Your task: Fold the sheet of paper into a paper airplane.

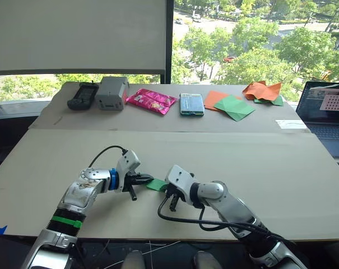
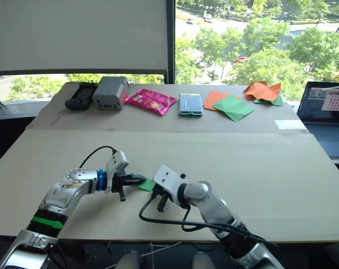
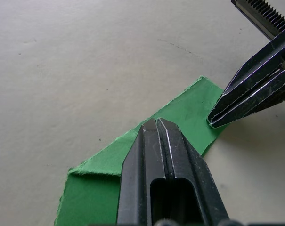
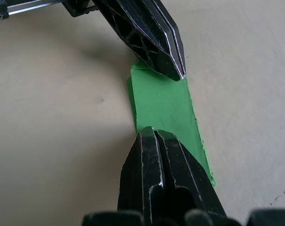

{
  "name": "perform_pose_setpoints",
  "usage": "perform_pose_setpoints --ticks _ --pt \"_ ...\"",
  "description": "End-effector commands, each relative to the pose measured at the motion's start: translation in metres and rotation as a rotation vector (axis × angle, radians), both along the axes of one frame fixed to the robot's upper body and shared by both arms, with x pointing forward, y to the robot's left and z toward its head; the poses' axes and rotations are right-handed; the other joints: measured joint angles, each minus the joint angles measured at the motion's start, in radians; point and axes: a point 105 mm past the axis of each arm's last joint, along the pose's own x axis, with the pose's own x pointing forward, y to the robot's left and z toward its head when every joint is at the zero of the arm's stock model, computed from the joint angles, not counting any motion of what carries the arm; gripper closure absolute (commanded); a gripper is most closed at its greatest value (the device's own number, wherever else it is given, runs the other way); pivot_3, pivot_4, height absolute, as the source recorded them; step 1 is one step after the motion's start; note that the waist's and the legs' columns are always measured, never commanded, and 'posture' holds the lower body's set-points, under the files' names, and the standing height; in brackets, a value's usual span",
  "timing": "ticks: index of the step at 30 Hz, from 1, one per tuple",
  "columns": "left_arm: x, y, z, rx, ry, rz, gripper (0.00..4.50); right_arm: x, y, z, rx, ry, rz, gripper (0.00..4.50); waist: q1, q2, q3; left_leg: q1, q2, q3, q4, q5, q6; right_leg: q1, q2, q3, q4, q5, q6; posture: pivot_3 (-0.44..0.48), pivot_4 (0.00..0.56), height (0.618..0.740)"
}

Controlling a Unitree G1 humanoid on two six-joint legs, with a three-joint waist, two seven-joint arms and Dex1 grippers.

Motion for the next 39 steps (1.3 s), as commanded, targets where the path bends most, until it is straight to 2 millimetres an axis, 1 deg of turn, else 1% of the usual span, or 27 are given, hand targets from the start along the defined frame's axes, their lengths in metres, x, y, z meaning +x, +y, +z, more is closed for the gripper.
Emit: perform_pose_setpoints --ticks 1,4,9,11,13,22,26,31,35,39 --pt "0.005 -0.007 0.003 0.012 -0.031 -0.027 4.50 -0.005 -0.011 -0.026 -0.086 0.092 -0.040 4.47 0.001 0.000 0.000 0.000 0.000 0.000 0.000 0.000 0.000 0.000 0.000 0.000 0.000 0.000 0.000 0.000 0.150 0.720" --pt "0.006 -0.011 0.000 0.021 -0.025 -0.048 4.50 -0.006 -0.011 -0.026 -0.088 0.096 -0.042 4.47 0.001 0.000 0.000 0.000 0.000 0.000 0.000 0.000 0.000 0.000 0.000 0.000 0.000 0.000 0.000 0.000 0.150 0.720" --pt "0.007 -0.010 -0.008 0.045 -0.015 -0.054 4.50 -0.006 -0.011 -0.024 -0.088 0.094 -0.046 4.47 0.001 0.000 0.000 0.000 0.000 0.000 0.000 0.000 0.000 0.000 0.000 0.000 0.000 0.000 0.000 0.000 0.150 0.720" --pt "0.002 -0.003 -0.021 0.111 0.003 -0.073 4.50 -0.005 -0.011 -0.024 -0.089 0.093 -0.051 4.47 0.001 0.000 -0.001 0.000 0.000 0.000 0.000 0.000 0.000 0.000 0.000 0.000 0.000 0.000 0.000 0.000 0.150 0.720" --pt "-0.002 0.004 -0.028 0.129 0.026 -0.071 4.50 -0.004 -0.011 -0.022 -0.079 0.094 -0.060 4.47 0.001 0.000 -0.002 0.000 0.000 0.000 0.000 0.000 0.000 0.000 0.000 0.000 0.000 0.000 0.000 0.000 0.150 0.720" --pt "-0.005 0.033 -0.036 0.160 0.063 0.002 4.50 -0.002 -0.009 -0.018 -0.076 0.091 -0.061 4.47 -0.003 0.001 -0.004 0.002 0.000 0.000 0.000 0.000 0.000 0.000 0.000 0.000 0.000 0.000 0.000 0.000 0.150 0.720" --pt "-0.007 0.041 -0.038 0.165 0.072 0.024 4.50 -0.003 -0.008 -0.018 -0.076 0.092 -0.054 4.47 -0.004 0.002 -0.005 0.004 0.000 0.000 0.000 -0.001 -0.001 0.001 0.000 0.000 0.000 0.000 0.000 0.000 0.150 0.720" --pt "-0.010 0.057 -0.042 0.186 0.087 0.066 4.50 -0.004 -0.008 -0.019 -0.079 0.094 -0.048 4.47 -0.008 0.002 -0.005 0.006 0.000 0.000 -0.001 -0.002 -0.001 0.001 -0.001 0.000 0.000 0.000 0.000 0.000 0.150 0.720" --pt "-0.007 0.071 -0.044 0.195 0.091 0.116 4.50 -0.005 -0.008 -0.019 -0.082 0.097 -0.044 4.47 -0.009 0.002 -0.005 0.009 0.000 -0.001 -0.001 -0.005 -0.004 0.001 0.000 0.000 0.000 0.000 0.000 0.000 0.150 0.720" --pt "-0.004 0.077 -0.044 0.186 0.094 0.149 4.50 -0.005 -0.009 -0.020 -0.083 0.101 -0.043 4.47 -0.008 0.002 -0.005 0.011 0.000 -0.002 -0.001 -0.006 -0.005 0.001 -0.001 0.000 0.000 0.000 0.000 0.000 0.150 0.720"
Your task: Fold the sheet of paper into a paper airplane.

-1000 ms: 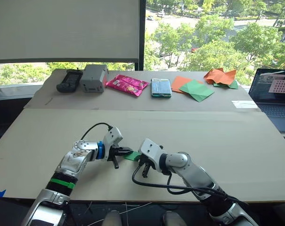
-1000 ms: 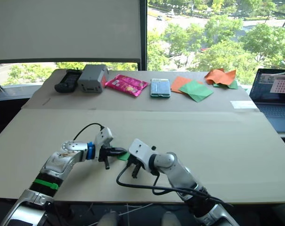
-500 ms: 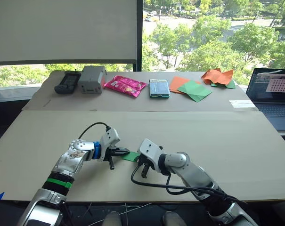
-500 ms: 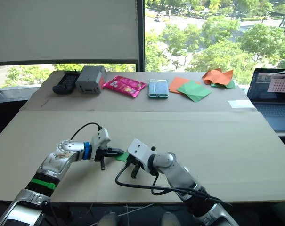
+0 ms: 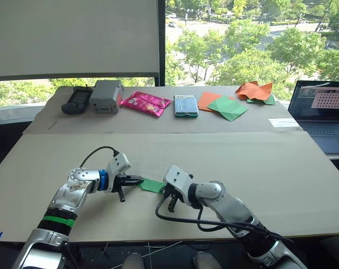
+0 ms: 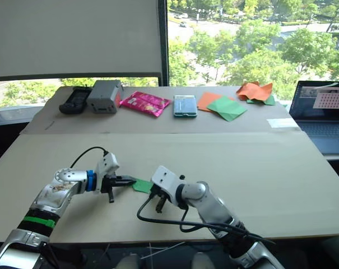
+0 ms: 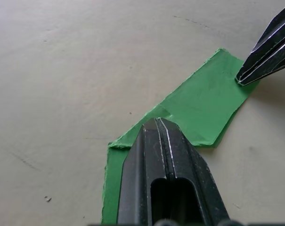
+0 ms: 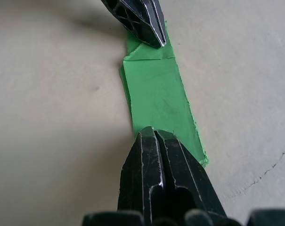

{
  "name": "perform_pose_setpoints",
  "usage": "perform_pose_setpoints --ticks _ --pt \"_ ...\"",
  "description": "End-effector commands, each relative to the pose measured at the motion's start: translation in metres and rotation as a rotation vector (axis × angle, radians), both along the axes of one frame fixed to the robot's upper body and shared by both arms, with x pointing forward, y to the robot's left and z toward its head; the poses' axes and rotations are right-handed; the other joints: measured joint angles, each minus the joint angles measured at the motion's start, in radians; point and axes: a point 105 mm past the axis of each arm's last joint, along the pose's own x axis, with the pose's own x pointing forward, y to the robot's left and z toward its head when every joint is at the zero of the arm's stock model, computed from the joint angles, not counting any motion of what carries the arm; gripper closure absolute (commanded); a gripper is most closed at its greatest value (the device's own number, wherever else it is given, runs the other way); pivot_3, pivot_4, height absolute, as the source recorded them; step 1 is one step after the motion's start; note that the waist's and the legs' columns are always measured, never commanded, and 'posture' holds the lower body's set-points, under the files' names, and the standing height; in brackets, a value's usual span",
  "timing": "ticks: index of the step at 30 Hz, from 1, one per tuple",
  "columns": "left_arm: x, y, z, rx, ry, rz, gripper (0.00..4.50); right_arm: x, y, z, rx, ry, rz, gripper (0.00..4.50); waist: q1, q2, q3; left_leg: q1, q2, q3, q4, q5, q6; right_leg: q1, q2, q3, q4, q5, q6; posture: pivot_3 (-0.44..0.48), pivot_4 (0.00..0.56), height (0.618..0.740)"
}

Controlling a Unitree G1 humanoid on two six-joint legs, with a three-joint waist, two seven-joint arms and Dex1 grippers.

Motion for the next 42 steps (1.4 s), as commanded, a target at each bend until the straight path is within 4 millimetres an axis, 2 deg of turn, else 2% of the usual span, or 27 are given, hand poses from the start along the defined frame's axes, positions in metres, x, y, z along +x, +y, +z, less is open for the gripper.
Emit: perform_pose_setpoints --ticks 1,13,17,20,22,25,29,32,35,37,41,42 --pt "-0.009 0.029 -0.033 0.089 0.115 0.112 4.50 -0.004 -0.011 -0.020 -0.067 0.074 -0.029 4.47 0.001 0.000 0.000 0.000 0.000 0.000 0.000 0.000 0.000 0.000 0.000 0.000 0.000 0.000 0.000 0.000 0.150 0.720" --pt "-0.013 0.033 -0.036 0.083 0.120 0.133 4.50 -0.004 -0.011 -0.020 -0.071 0.073 -0.029 4.47 0.002 0.000 0.000 0.001 0.000 0.000 0.000 -0.001 -0.002 0.000 -0.001 0.000 -0.001 0.000 0.000 0.000 0.150 0.720" --pt "-0.007 0.035 -0.026 0.058 0.079 0.159 4.50 -0.003 -0.010 -0.018 -0.068 0.065 -0.027 4.47 0.002 0.000 0.000 0.003 0.000 0.000 0.000 -0.003 -0.006 0.000 -0.001 0.000 -0.001 0.000 0.000 0.000 0.150 0.720" --pt "-0.003 0.029 -0.012 0.006 0.020 0.149 4.50 0.000 -0.009 -0.013 -0.064 0.020 -0.018 4.47 0.002 0.000 0.001 0.003 0.000 0.000 0.000 -0.004 -0.007 0.000 -0.001 0.000 -0.001 0.000 0.000 0.000 0.150 0.720" --pt "-0.004 0.023 0.000 -0.048 -0.001 0.146 4.50 0.004 -0.007 -0.005 -0.043 -0.014 -0.018 4.47 0.002 -0.002 0.002 0.003 0.000 0.000 0.000 -0.005 -0.008 -0.001 -0.001 0.000 -0.001 0.000 0.000 0.000 0.150 0.720" --pt "-0.007 0.020 0.027 -0.144 -0.041 0.149 4.50 0.009 -0.003 0.021 0.055 -0.068 -0.037 4.47 0.001 -0.004 0.007 0.002 0.000 -0.001 0.000 -0.006 -0.010 -0.003 -0.001 0.000 -0.001 0.000 0.000 0.000 0.150 0.720" --pt "-0.020 0.024 0.048 -0.211 -0.050 0.153 4.50 0.005 -0.005 0.051 0.151 -0.136 -0.024 4.47 0.003 -0.005 0.007 -0.011 0.000 -0.001 0.000 -0.006 -0.010 -0.015 0.000 0.000 -0.002 0.001 -0.001 0.000 0.150 0.720" --pt "-0.037 0.028 0.056 -0.234 -0.037 0.143 4.50 -0.004 -0.009 0.074 0.222 -0.184 -0.001 3.57 0.004 -0.005 0.007 -0.012 0.000 -0.001 0.000 -0.006 -0.010 -0.017 0.001 0.000 0.000 0.001 -0.001 0.000 0.150 0.720" --pt "-0.052 0.034 0.054 -0.223 -0.020 0.148 4.50 -0.015 -0.015 0.092 0.283 -0.232 0.022 2.51 0.007 -0.005 0.007 -0.010 0.000 -0.001 -0.002 -0.006 -0.010 -0.017 0.000 0.000 -0.001 0.001 -0.001 0.000 0.150 0.720" --pt "-0.056 0.037 0.053 -0.218 -0.019 0.164 4.50 -0.021 -0.019 0.096 0.297 -0.239 0.032 1.83 0.008 -0.005 0.008 -0.010 0.000 -0.001 -0.003 -0.006 -0.010 -0.017 0.000 0.000 -0.004 0.001 -0.001 0.000 0.150 0.720" --pt "-0.061 0.036 0.054 -0.215 -0.026 0.179 4.50 -0.032 -0.021 0.089 0.302 -0.206 0.064 0.47 0.008 -0.004 0.012 -0.011 0.000 -0.002 -0.004 -0.006 -0.010 -0.017 -0.001 -0.001 -0.014 0.001 -0.002 0.000 0.150 0.720" --pt "-0.062 0.036 0.055 -0.223 -0.028 0.183 4.24 -0.033 -0.021 0.088 0.302 -0.204 0.067 0.10 0.007 -0.004 0.014 -0.010 0.000 -0.001 -0.003 -0.006 -0.010 -0.017 -0.002 -0.001 -0.015 0.001 -0.002 0.000 0.150 0.720"
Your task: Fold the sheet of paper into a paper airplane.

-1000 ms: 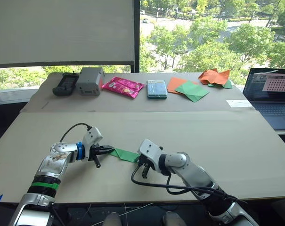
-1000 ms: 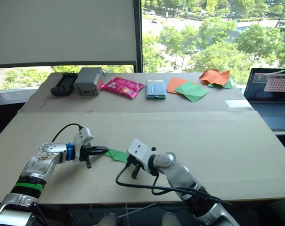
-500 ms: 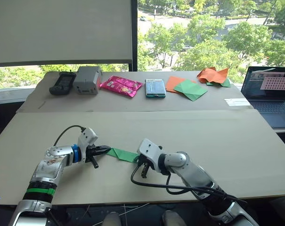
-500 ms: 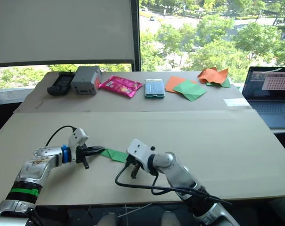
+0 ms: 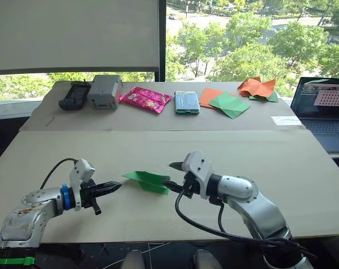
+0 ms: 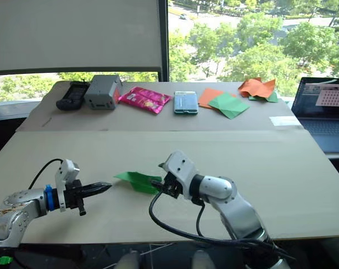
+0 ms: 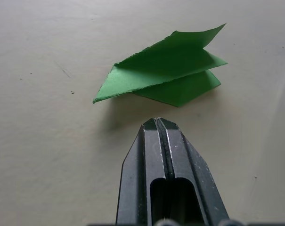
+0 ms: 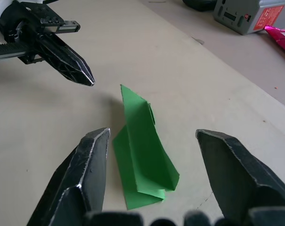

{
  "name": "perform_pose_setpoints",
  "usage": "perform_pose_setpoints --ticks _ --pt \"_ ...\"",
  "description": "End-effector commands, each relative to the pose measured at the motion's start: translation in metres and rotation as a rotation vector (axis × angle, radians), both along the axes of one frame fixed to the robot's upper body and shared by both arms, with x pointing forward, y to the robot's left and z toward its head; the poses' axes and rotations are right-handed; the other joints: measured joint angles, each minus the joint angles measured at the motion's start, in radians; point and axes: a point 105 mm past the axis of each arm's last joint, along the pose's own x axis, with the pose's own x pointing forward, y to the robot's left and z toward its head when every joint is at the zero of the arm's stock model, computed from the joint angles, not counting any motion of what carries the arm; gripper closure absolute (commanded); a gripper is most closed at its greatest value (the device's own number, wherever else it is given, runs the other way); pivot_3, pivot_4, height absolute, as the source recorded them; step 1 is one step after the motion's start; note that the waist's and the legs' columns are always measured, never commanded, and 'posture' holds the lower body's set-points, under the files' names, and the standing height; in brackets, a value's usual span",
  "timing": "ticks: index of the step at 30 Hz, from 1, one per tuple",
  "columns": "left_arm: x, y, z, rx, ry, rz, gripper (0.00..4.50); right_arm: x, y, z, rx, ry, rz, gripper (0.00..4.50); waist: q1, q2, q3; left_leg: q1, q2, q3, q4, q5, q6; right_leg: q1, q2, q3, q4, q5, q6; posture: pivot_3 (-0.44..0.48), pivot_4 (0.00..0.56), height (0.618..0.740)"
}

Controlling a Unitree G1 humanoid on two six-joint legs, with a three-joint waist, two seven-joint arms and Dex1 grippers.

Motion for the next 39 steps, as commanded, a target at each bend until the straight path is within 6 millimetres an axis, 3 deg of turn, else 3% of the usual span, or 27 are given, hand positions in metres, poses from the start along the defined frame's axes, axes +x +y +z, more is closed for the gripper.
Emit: perform_pose_setpoints --ticks 1,11,13,21,27,39 --pt "-0.001 -0.002 0.016 -0.017 -0.054 0.001 3.96 -0.007 0.002 0.012 0.034 -0.049 0.039 0.00 -0.002 0.001 0.004 0.000 0.000 0.000 0.002 0.000 0.000 0.000 -0.001 0.000 -0.001 0.000 0.000 0.000 0.150 0.720" --pt "-0.001 -0.002 0.016 -0.003 -0.059 0.015 0.59 0.000 0.021 0.000 0.088 0.098 0.112 0.00 -0.004 0.001 0.007 0.001 0.000 0.000 0.002 0.000 0.000 -0.003 0.000 -0.002 -0.006 0.003 -0.005 0.000 0.150 0.720" --pt "-0.002 -0.002 0.017 -0.011 -0.059 0.018 0.08 0.005 0.027 -0.007 0.091 0.140 0.118 0.00 -0.003 0.001 0.007 0.001 0.000 0.000 0.002 0.000 0.000 -0.003 0.000 -0.002 -0.005 0.003 -0.005 0.000 0.150 0.720" --pt "-0.005 -0.006 0.019 -0.018 -0.076 0.026 0.08 0.027 0.034 -0.027 0.094 0.268 0.097 0.00 -0.001 0.001 0.006 0.002 0.000 0.000 0.002 0.000 0.000 -0.003 0.000 -0.002 0.000 0.004 -0.006 0.000 0.150 0.720" --pt "-0.006 -0.012 0.027 -0.009 -0.112 0.008 0.08 0.039 0.030 -0.022 0.151 0.354 0.060 0.00 -0.002 0.001 0.006 0.002 0.000 0.000 0.002 0.000 0.000 -0.003 0.000 -0.002 0.002 0.004 -0.005 0.000 0.150 0.720" --pt "-0.004 -0.014 0.029 -0.001 -0.128 0.007 0.08 0.054 0.027 -0.022 0.123 0.326 0.003 0.00 -0.002 0.001 0.006 0.003 0.000 0.000 0.002 0.000 0.000 -0.002 0.001 -0.002 0.002 0.004 -0.005 0.000 0.150 0.720"
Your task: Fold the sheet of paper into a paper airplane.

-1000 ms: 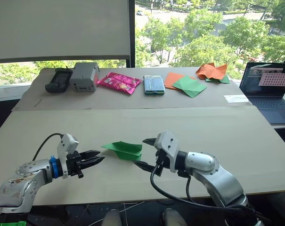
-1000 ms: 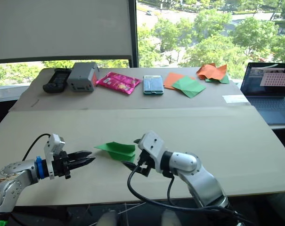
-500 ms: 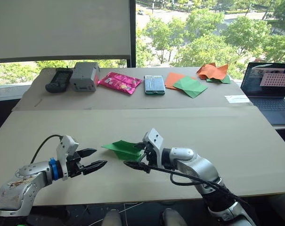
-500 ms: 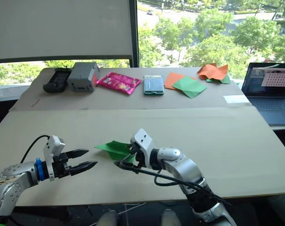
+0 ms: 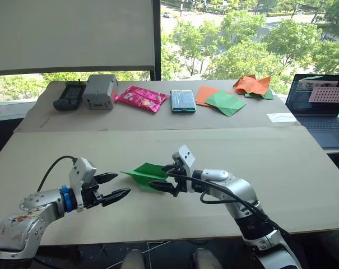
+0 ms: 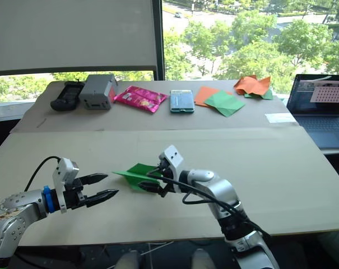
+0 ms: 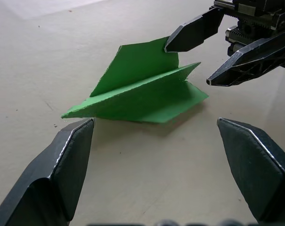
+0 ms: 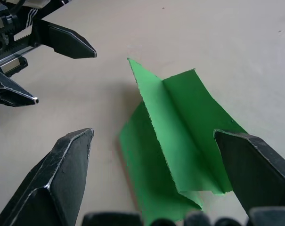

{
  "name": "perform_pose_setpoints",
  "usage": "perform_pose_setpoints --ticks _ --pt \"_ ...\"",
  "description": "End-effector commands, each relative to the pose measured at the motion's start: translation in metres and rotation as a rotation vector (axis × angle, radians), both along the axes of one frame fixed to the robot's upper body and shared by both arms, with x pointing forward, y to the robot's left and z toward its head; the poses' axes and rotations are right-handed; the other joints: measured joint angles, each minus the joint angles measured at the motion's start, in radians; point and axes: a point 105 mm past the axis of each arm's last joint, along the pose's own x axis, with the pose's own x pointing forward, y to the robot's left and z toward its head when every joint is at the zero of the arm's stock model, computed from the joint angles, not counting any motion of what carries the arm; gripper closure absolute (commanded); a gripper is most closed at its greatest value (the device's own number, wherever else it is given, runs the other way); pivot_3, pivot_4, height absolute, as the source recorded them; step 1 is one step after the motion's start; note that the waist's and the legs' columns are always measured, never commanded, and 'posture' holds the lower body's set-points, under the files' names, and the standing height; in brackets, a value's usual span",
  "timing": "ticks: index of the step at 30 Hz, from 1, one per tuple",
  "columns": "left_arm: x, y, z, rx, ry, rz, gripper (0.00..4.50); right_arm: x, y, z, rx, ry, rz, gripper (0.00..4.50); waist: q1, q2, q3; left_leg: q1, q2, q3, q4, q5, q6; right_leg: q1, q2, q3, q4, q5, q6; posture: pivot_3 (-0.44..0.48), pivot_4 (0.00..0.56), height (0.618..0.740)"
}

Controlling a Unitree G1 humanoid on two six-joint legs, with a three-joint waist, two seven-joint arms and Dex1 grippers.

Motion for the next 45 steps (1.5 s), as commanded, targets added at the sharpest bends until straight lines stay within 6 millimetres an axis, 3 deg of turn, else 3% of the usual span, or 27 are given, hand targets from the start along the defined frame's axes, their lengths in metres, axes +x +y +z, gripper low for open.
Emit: perform_pose_setpoints --ticks 1,4,8,12,21,24,33,35,42,45 --pt "0.003 -0.002 0.012 -0.003 -0.049 -0.011 0.08 0.006 0.000 0.009 0.010 -0.045 -0.011 0.00 0.001 0.000 0.000 0.000 0.000 0.000 0.000 0.000 0.000 0.000 0.000 0.000 0.000 0.000 0.000 0.000 0.150 0.720" --pt "0.003 -0.002 0.013 -0.002 -0.050 -0.013 0.08 0.008 0.001 0.008 0.009 -0.042 -0.015 0.00 0.000 0.000 0.000 0.000 0.000 0.000 0.000 0.000 0.000 0.001 0.000 0.000 0.000 0.000 0.000 0.000 0.150 0.720" --pt "0.003 -0.002 0.012 -0.002 -0.049 -0.013 0.08 0.007 0.002 0.020 0.039 -0.071 -0.004 0.00 -0.001 0.000 0.000 0.000 0.000 0.000 0.000 0.000 0.000 0.001 0.001 0.000 0.001 0.000 0.000 0.000 0.150 0.720" --pt "0.003 -0.002 0.011 0.007 -0.050 -0.016 0.08 0.006 0.005 0.033 -0.006 -0.205 0.045 0.00 -0.001 0.000 0.000 0.000 0.000 0.000 0.000 0.000 0.000 0.001 0.001 0.000 0.001 0.000 0.000 0.000 0.150 0.720" --pt "0.004 -0.004 0.011 0.012 -0.054 -0.021 0.08 0.009 0.005 0.020 -0.101 -0.255 0.083 0.00 0.000 -0.001 0.000 0.001 0.000 0.000 0.000 0.000 0.000 0.001 0.001 0.000 0.001 0.000 0.000 0.000 0.150 0.720" --pt "0.003 -0.005 0.009 0.008 -0.051 -0.017 0.00 0.010 0.002 0.008 -0.154 -0.273 0.099 0.76 0.001 -0.001 0.000 0.001 0.000 0.000 0.000 0.000 0.000 0.001 0.001 0.001 0.001 0.000 0.000 0.000 0.150 0.720" --pt "0.001 -0.007 0.009 0.004 -0.049 -0.018 0.00 0.010 0.003 -0.002 -0.183 -0.284 0.119 3.93 0.000 -0.001 -0.001 0.001 0.000 0.000 0.000 0.000 0.000 0.001 0.001 0.001 0.001 0.001 0.001 0.000 0.150 0.720" --pt "0.001 -0.007 0.009 0.004 -0.050 -0.019 0.00 0.009 0.003 -0.004 -0.188 -0.284 0.121 4.46 0.000 -0.001 -0.001 0.001 0.000 0.000 0.000 0.000 0.000 0.001 0.001 0.001 0.001 0.001 0.001 0.000 0.150 0.720" --pt "0.002 -0.009 0.013 -0.016 -0.063 -0.026 0.00 0.003 0.003 -0.001 -0.176 -0.291 0.130 4.46 0.000 -0.001 -0.001 0.001 0.000 0.000 0.000 0.000 0.000 0.002 0.001 0.001 0.001 0.001 0.001 0.000 0.150 0.720" --pt "0.004 -0.011 0.019 -0.036 -0.087 -0.021 0.00 0.001 -0.004 0.012 -0.157 -0.325 0.077 4.46 0.002 -0.001 -0.001 0.001 0.000 0.000 0.000 0.000 0.000 0.002 0.001 0.001 0.002 0.001 0.001 0.000 0.150 0.720"
